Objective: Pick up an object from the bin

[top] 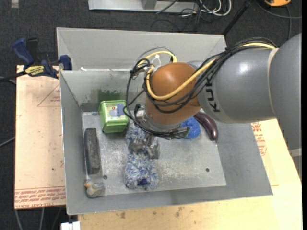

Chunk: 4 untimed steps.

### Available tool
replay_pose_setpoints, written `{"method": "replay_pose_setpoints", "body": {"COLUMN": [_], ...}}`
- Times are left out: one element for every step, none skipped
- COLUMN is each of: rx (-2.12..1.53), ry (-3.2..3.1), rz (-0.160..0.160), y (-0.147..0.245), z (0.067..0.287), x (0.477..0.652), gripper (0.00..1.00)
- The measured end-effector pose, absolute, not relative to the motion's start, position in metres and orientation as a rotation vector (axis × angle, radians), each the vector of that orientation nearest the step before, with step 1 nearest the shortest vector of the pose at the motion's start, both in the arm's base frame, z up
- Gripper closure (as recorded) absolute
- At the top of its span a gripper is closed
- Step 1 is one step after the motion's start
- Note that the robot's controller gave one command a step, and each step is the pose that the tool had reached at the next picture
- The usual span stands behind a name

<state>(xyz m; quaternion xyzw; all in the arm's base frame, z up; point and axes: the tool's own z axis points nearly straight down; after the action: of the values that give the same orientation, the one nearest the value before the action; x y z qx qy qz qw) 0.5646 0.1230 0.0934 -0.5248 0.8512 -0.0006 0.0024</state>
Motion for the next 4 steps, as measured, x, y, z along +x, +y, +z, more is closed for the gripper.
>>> {"method": "replay_pose_setpoints", "body": {"rx": [-1.647,-1.647,-1.643,-1.642], "ry": [2.673,2.672,2.671,2.672], "rz": [0.002,0.003,0.001,0.001], "y": [0.124,0.124,0.124,0.125], "z": [0.106,0.12,0.13,0.134], "x": [0.564,0.564,0.565,0.565], "gripper": [1.0,1.0,1.0,1.0]}}
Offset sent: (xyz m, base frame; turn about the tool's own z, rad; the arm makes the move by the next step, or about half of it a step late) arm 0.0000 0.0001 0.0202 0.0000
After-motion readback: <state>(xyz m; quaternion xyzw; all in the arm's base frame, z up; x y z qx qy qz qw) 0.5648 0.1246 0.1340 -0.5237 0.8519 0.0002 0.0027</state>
